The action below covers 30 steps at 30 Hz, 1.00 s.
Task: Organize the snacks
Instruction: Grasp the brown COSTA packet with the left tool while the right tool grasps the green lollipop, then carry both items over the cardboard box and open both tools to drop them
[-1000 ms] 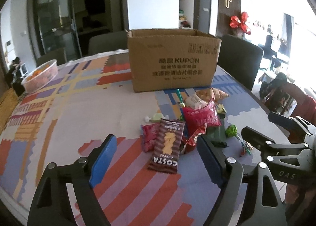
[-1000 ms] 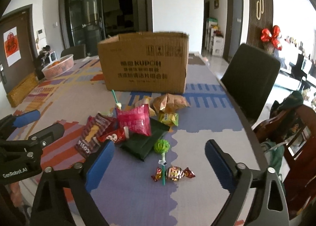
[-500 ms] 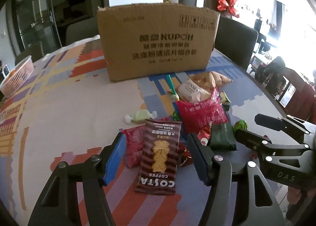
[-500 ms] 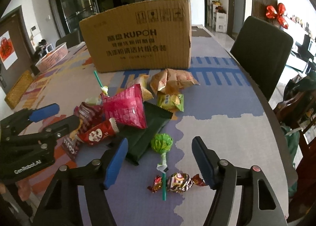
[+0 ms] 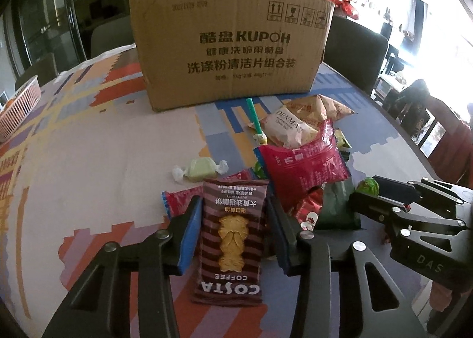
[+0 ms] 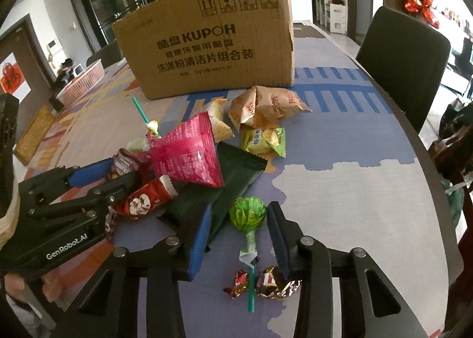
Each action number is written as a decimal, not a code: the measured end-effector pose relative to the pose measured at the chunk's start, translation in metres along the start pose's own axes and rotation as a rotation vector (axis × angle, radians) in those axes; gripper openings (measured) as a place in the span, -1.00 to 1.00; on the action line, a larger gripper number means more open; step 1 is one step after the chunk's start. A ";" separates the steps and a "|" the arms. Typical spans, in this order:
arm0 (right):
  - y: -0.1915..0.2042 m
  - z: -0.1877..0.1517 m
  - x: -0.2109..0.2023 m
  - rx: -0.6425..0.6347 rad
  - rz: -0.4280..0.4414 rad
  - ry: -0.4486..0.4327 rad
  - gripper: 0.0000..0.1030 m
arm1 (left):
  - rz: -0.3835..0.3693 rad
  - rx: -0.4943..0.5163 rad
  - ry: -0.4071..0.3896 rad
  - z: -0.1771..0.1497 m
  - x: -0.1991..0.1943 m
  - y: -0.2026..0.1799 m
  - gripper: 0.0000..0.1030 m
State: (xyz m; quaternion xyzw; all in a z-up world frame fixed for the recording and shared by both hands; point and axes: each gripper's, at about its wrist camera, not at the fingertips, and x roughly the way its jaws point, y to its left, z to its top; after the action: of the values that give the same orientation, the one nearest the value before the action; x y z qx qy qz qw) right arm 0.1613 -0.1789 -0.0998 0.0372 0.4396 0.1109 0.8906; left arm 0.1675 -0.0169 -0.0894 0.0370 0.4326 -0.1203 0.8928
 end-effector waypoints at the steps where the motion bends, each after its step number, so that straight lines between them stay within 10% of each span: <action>1: 0.000 0.000 0.000 0.000 0.001 -0.001 -0.30 | -0.002 -0.002 0.000 0.000 -0.001 0.000 -0.19; 30: 0.031 0.070 -0.076 -0.110 0.047 -0.284 -0.48 | 0.005 -0.047 -0.242 0.076 -0.094 0.014 -0.24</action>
State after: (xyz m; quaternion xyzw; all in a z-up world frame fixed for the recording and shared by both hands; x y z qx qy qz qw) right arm 0.1670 -0.1638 0.0065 0.0138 0.3015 0.1492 0.9416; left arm 0.1725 0.0014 0.0309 0.0021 0.3243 -0.1115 0.9393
